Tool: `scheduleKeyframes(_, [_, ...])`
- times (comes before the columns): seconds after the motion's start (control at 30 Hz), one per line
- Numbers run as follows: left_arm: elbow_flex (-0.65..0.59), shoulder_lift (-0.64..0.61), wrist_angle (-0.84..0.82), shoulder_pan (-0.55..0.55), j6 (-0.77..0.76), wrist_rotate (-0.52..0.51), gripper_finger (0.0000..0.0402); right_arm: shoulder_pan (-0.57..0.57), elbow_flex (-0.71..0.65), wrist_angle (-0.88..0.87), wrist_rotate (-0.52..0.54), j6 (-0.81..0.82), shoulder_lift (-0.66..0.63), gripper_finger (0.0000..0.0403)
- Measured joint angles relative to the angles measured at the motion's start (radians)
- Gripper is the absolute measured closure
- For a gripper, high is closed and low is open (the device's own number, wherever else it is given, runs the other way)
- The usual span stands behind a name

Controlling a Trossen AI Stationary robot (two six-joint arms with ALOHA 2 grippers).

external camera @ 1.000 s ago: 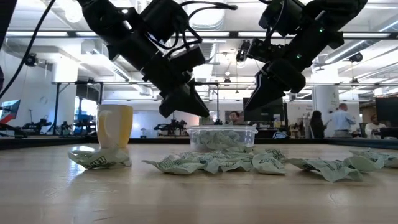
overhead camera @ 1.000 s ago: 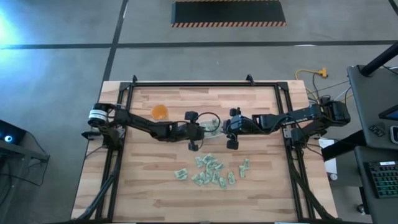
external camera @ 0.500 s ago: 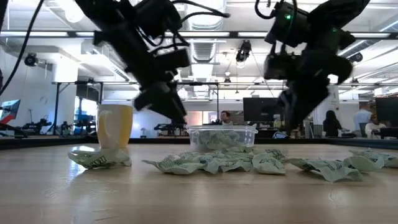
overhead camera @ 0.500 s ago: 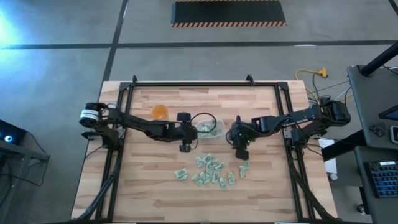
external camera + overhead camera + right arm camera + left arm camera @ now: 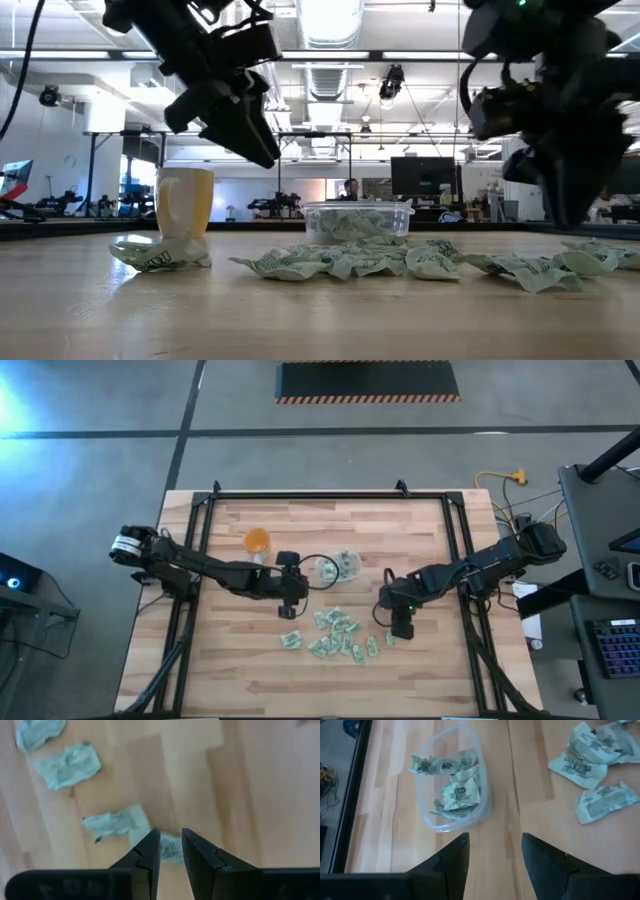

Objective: Pick and place Stevia / Truvia into bins
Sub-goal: Put the stevia packet into the transparent bin

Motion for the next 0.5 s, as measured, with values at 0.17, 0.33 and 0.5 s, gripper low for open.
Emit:
scheduleKeyframes(0.17, [-0.002, -0.007, 0.001, -0.003, 0.000, 0.000, 0.0237, 0.046, 0.000, -0.007, 0.011, 0.036, -0.001, 0.0326])
scheduleKeyframes(0.33, [-0.002, -0.010, 0.000, -0.003, 0.000, 0.000, 0.0237, 0.064, -0.003, -0.012, 0.051, 0.067, -0.001, 0.0331])
scheduleKeyframes(0.5, [-0.004, -0.010, 0.000, -0.003, 0.000, 0.000, 0.0237, 0.066, -0.009, -0.012, 0.067, 0.069, 0.001, 0.0331])
